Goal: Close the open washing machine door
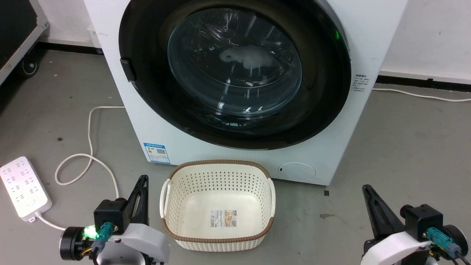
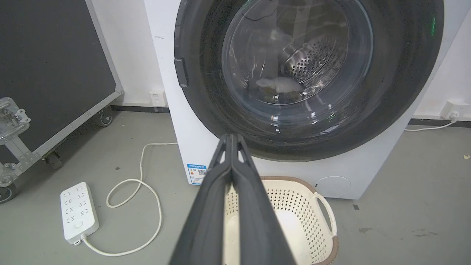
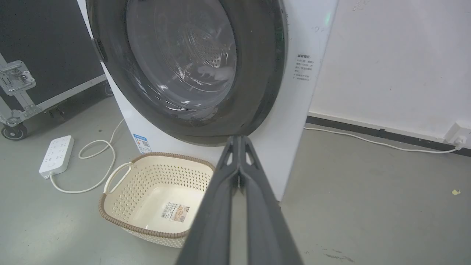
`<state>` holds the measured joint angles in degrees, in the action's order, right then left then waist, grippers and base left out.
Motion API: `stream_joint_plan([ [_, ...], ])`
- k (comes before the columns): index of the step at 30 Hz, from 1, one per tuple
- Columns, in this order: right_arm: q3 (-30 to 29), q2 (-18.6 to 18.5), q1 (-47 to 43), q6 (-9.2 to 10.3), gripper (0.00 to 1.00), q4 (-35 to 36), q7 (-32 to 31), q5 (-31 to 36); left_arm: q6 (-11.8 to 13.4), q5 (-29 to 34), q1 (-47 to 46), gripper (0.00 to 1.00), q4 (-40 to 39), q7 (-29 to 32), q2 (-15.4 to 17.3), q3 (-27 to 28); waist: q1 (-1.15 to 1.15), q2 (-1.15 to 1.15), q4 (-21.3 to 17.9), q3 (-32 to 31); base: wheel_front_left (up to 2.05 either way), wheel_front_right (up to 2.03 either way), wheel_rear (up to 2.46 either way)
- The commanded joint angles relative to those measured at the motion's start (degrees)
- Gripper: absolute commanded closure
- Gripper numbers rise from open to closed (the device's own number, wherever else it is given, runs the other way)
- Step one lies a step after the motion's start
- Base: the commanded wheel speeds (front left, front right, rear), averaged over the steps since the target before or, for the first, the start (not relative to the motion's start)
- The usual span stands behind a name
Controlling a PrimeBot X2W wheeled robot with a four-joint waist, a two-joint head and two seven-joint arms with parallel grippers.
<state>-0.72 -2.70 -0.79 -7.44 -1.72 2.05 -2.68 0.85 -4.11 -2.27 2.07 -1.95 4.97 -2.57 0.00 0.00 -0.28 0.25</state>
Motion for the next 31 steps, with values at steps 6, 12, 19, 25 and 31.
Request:
stream_joint_plan([
  [6, 0.3, -0.2, 0.7, -0.04, 1.00, 0.7, -0.7, 1.0, -0.4, 1.4, 1.2, 1.00, -0.8, 0.7, -0.7, 0.9, 0.00, 0.00, 0.1, -0.1, 0.00, 0.00, 0.00],
  [12, 0.4, -0.2, 0.7, -0.04, 1.00, 1.1, -1.2, 1.6, -0.5, 2.4, 1.6, 1.00, -1.3, 1.1, -1.2, 1.5, 0.00, 0.00, 0.1, -0.1, 0.00, 0.00, 0.00],
  [19, 0.6, -0.2, 0.8, -0.04, 1.00, 1.5, -1.8, 2.3, -0.7, 3.5, 2.0, 1.00, -1.8, 1.7, -1.8, 2.2, 0.00, 0.00, 0.2, -0.2, 0.00, 0.00, 0.00],
  [25, 0.7, -0.2, 0.8, -0.05, 1.00, 1.7, -2.0, 2.7, -0.9, 4.1, 2.3, 1.00, -2.1, 2.0, -2.1, 2.6, 0.00, 0.00, 0.3, -0.2, 0.00, 0.00, 0.00],
  [31, 0.7, -0.2, 0.8, -0.05, 1.00, 1.7, -2.0, 2.7, -0.9, 4.1, 2.3, 1.00, -2.1, 2.0, -2.1, 2.6, 0.00, 0.00, 0.3, -0.2, 0.00, 0.00, 0.00],
])
